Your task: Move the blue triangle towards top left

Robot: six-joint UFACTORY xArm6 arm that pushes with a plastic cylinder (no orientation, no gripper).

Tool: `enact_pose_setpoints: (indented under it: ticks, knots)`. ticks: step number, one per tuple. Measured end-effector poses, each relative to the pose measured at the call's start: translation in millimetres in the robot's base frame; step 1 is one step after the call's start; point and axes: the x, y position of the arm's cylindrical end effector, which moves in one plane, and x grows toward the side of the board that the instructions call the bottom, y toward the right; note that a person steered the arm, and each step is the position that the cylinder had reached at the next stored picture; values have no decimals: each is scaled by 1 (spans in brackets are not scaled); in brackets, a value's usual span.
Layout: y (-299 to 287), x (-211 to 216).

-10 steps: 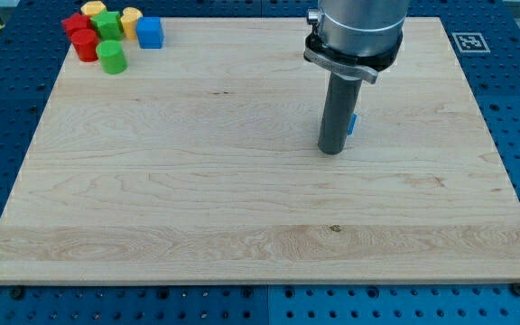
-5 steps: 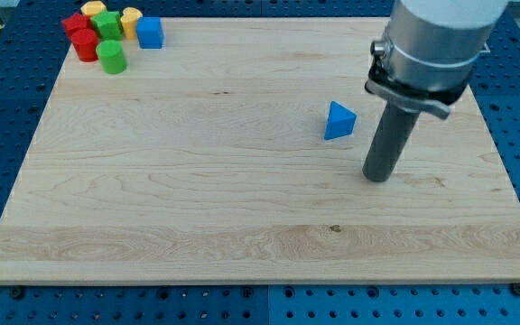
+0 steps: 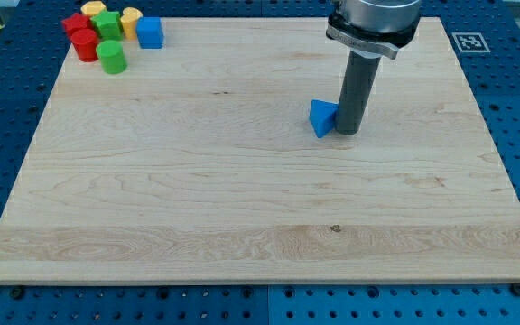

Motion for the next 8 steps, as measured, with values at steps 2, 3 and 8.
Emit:
enact_pose_setpoints:
  ticks: [2, 3, 8]
  knots:
    - [0, -43]
    - [0, -47]
    - [10, -10]
